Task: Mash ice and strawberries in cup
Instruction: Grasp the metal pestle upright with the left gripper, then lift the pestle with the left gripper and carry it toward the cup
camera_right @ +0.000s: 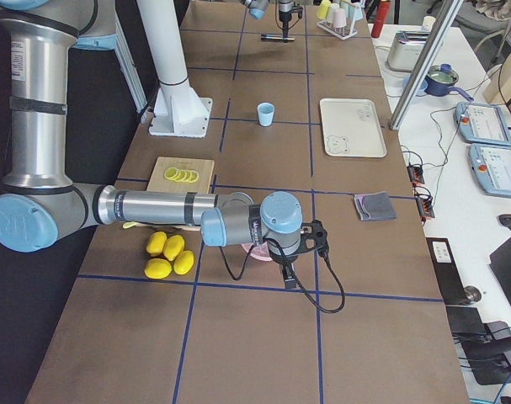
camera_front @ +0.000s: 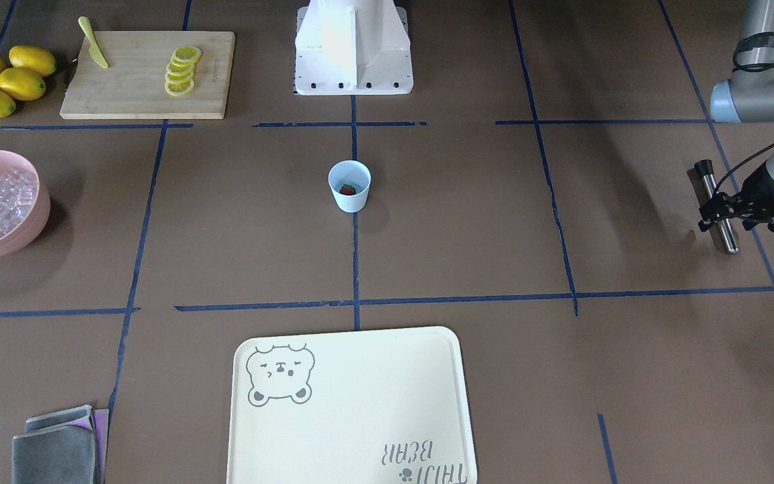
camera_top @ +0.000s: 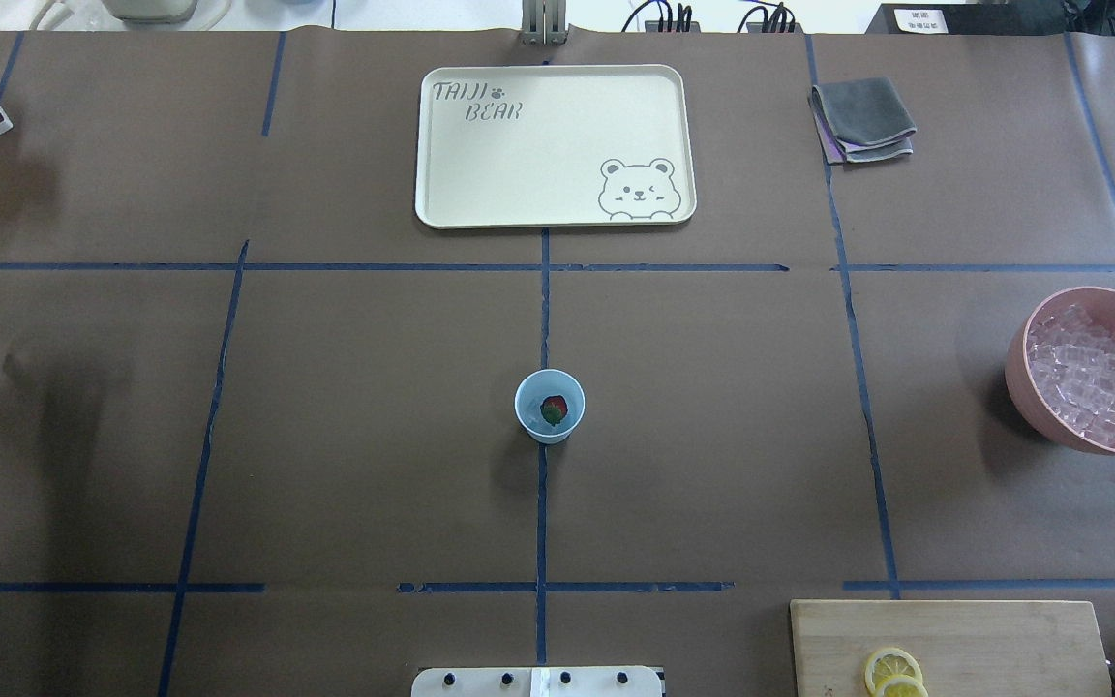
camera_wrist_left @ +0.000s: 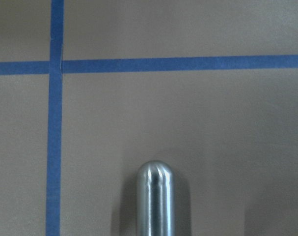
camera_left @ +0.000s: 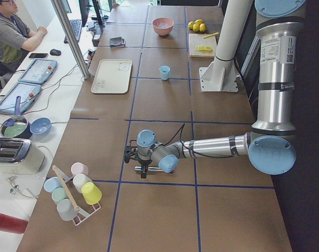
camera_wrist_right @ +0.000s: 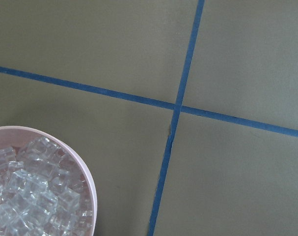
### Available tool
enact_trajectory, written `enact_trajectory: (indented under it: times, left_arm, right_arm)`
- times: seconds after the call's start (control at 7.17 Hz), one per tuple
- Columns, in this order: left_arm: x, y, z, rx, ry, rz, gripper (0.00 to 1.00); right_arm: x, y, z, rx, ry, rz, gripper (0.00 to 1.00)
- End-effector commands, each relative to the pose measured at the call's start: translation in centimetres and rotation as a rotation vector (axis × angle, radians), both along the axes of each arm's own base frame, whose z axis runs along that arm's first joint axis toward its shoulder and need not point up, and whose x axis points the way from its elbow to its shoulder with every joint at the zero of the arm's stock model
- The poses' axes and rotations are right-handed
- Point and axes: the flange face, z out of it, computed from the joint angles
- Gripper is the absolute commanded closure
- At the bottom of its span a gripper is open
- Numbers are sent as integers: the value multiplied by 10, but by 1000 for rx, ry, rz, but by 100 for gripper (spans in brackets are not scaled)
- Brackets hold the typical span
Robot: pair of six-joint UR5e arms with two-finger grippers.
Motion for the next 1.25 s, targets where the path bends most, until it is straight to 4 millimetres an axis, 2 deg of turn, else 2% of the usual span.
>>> enact_trajectory:
  times: [0.0, 0.28, 0.42, 0.56, 0.7, 0.84, 0.98, 1.12]
  left_arm:
    - [0, 1, 2, -3, -2, 3, 30]
    - [1, 0, 1, 3, -2, 8, 77]
    - [-1, 0, -2, 8, 2, 6, 92]
    - [-2, 0, -10, 28, 12, 18, 99]
    - [-4, -2, -28, 54, 27, 16, 100]
    - [-1, -4, -58, 77, 57, 26, 100]
    - [-16, -11, -102, 117, 82, -4, 100]
    - [-37, -15, -161, 178, 105, -42, 100]
  right_arm:
    - [0, 1, 0, -1, 0, 0, 1]
    - [0, 1, 0, 1, 0, 0, 1]
    - [0, 1, -1, 2, 0, 0, 1]
    - [0, 1, -1, 2, 0, 0, 1]
    - [0, 1, -1, 2, 0, 0, 1]
    - [0, 0, -1, 4, 0, 0, 1]
    - [0, 0, -2, 5, -1, 0, 1]
    - [0, 0, -9, 17, 0, 0, 1]
